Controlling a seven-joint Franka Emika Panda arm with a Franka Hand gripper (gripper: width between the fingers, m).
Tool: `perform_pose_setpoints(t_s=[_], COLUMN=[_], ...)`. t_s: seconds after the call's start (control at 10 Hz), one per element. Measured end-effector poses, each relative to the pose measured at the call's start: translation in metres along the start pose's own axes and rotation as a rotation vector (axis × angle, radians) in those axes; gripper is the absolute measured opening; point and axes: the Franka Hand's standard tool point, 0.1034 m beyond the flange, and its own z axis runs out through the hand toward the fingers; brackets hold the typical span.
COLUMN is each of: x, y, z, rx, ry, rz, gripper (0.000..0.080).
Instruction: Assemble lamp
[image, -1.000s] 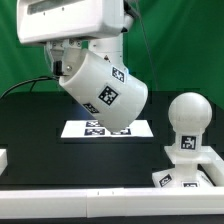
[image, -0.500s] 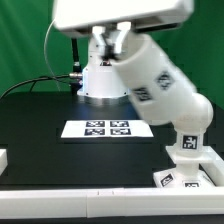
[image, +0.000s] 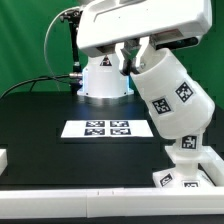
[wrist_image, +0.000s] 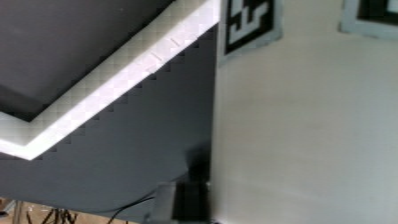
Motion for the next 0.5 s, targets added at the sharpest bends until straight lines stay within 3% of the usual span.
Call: perform_pose_setpoints(t_s=[0.2,0.4,0.5], x=[-0.023,-0.025,-0.024], y=[-0.022,-0.031,-0.035], z=[0.009,0.011,0.011], rx=[-0.046,-0.076,-0.078], ry=[-0.057,-0.042,-0.029], rz=[-0.069,-0.121,-0.137], gripper=[0.0041,0.0041,0.0041])
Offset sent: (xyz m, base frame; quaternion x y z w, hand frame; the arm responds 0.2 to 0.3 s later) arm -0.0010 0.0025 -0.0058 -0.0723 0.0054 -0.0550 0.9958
